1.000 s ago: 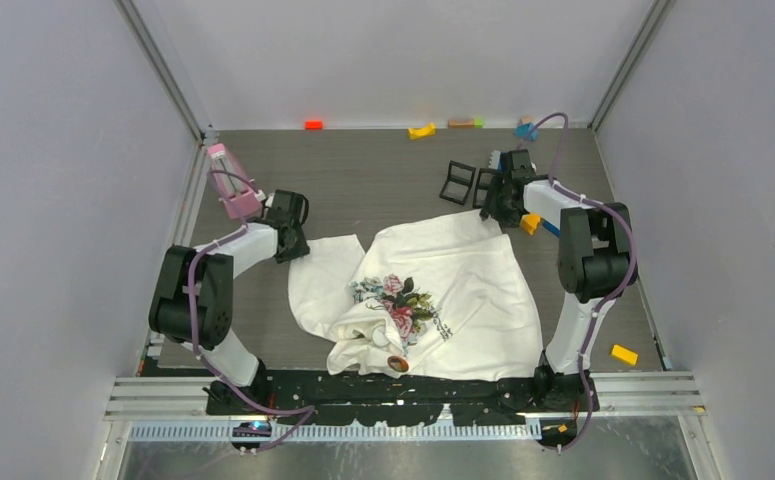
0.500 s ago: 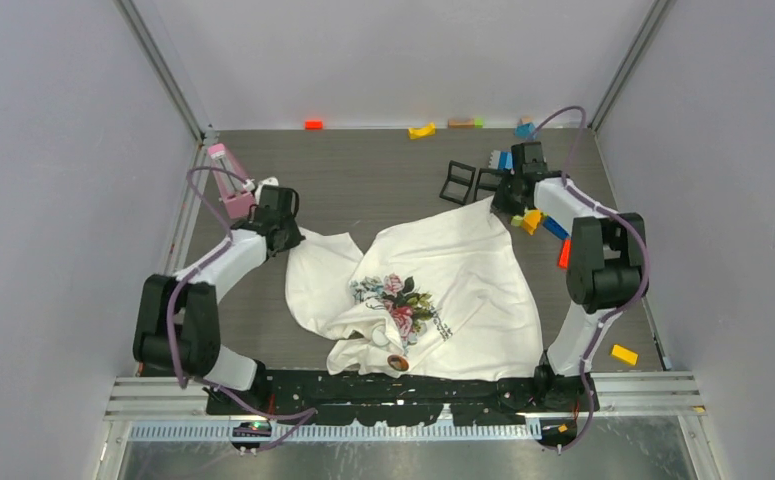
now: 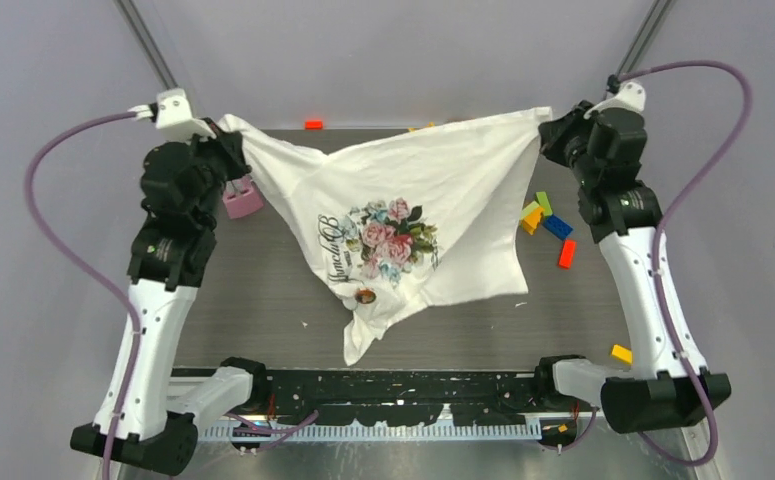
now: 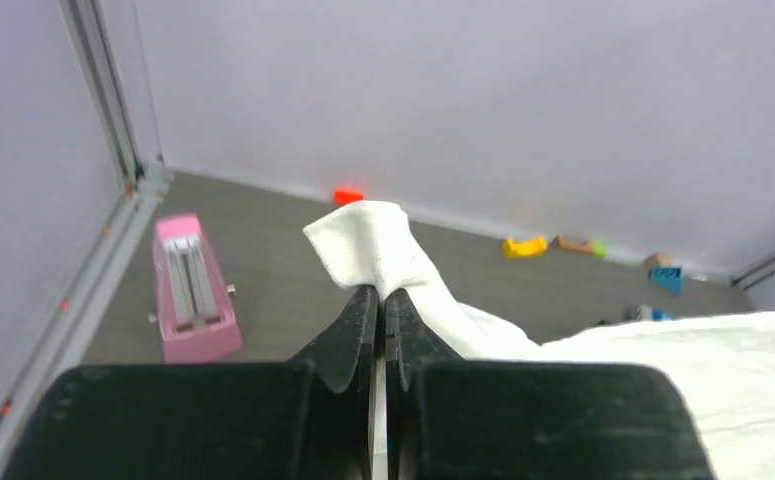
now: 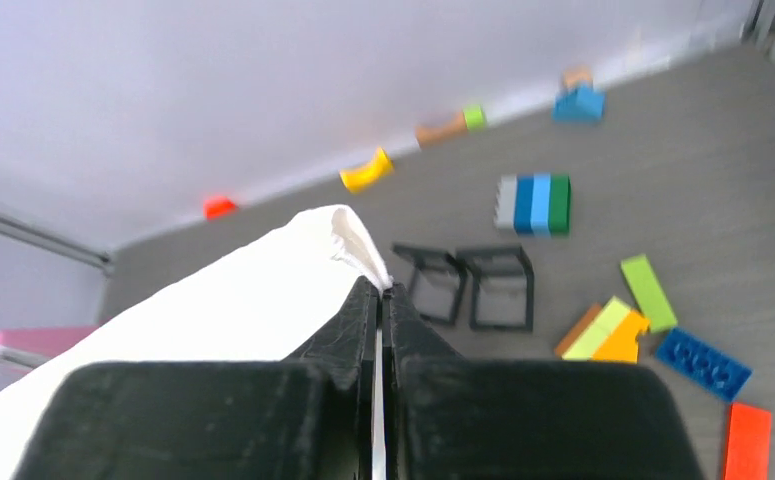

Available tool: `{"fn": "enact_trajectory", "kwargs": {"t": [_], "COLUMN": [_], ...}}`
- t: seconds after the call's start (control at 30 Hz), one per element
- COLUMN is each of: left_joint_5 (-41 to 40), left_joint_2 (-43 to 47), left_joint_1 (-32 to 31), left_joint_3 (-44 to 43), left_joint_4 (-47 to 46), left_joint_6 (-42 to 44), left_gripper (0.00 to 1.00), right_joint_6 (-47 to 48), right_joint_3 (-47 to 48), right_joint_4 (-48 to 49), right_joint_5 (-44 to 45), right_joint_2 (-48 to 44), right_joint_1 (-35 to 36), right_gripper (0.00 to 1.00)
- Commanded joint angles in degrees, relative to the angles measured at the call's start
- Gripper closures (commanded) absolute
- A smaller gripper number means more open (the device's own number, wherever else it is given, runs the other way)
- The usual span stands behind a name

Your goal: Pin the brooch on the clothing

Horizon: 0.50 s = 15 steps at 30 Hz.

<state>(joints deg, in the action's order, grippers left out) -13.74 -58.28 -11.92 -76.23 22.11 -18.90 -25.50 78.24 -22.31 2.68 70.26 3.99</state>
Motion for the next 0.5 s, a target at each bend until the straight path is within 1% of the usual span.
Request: {"fn": "enact_trajectory", "kwargs": {"t": [0.0,0.13,0.3,0.37,0.47], "left_joint_5": [0.01,1.84,4.89,5.9,6.71], "left_joint_2": [2.56,3.43,4.48,4.25,3.86], "left_joint_1": [0.35,0.37,0.37,0.37,0.35], "left_joint_3": [-11.18,-20.91,-30.26,-35.27,-40.57], "left_joint_4": [4.22,7.66,10.86,12.86,15.65], "left_joint_6": [7.85,11.43,15.53,16.46,17.18], "left_gripper": [1.0,1.0,1.0,1.0,1.0], "right_joint_6": [2.58,3.76,4.05,4.05,4.05], "right_joint_3": [6.93,11.24,13.65,14.59,16.3], "right_joint_4": [3.17,3.14,4.47,4.99,5.13], "right_joint_5": [3.78,3.34,0.07,-1.01,-1.55], "right_joint_2": [-7.76,-13.83,-19.61,-21.78,-25.16], "right_joint_1": [-0.21,-0.21,-0.26,-0.22,-0.21], "right_gripper": [0.99,0.99,0.99,0.99,0.99]}}
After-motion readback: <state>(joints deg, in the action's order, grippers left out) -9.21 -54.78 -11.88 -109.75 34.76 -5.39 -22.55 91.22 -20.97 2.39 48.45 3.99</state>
